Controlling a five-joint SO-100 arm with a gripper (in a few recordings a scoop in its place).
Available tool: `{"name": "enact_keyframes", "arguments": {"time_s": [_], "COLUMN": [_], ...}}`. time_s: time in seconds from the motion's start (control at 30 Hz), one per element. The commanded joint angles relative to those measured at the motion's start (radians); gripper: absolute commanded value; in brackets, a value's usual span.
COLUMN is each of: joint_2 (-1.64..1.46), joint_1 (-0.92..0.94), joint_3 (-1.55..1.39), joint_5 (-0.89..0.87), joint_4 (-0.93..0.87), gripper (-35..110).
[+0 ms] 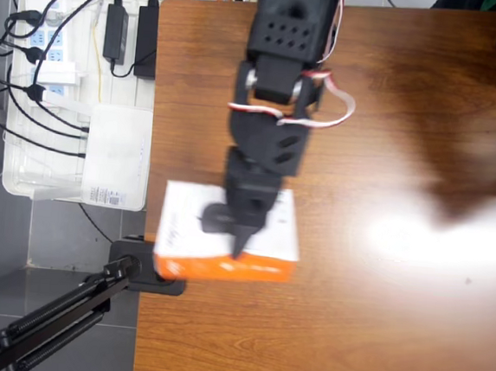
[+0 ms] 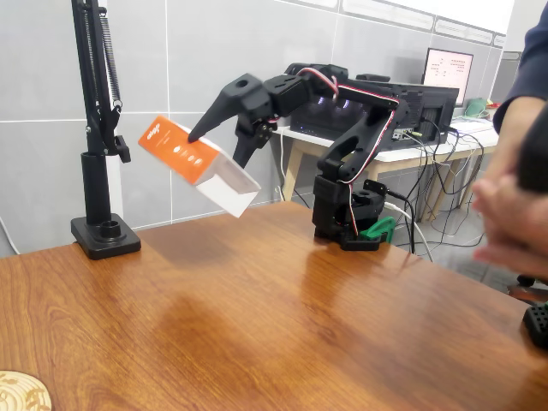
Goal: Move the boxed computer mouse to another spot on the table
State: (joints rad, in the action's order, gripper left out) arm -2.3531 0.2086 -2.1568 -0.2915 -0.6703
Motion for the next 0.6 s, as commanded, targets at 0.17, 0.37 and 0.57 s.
{"name": "enact_keyframes", "arguments": {"time_s": [0.17, 0.37, 0.57], "joint_2": [0.086, 0.120, 0.187], "joint_1": [0.054, 0.072, 0.063], "joint_3": [-0.133, -0.187, -0.107], "joint_5": [0.058, 0.051, 0.026], "joint_4": [0.018, -0.048, -0.003], "gripper": [22, 22, 60]}}
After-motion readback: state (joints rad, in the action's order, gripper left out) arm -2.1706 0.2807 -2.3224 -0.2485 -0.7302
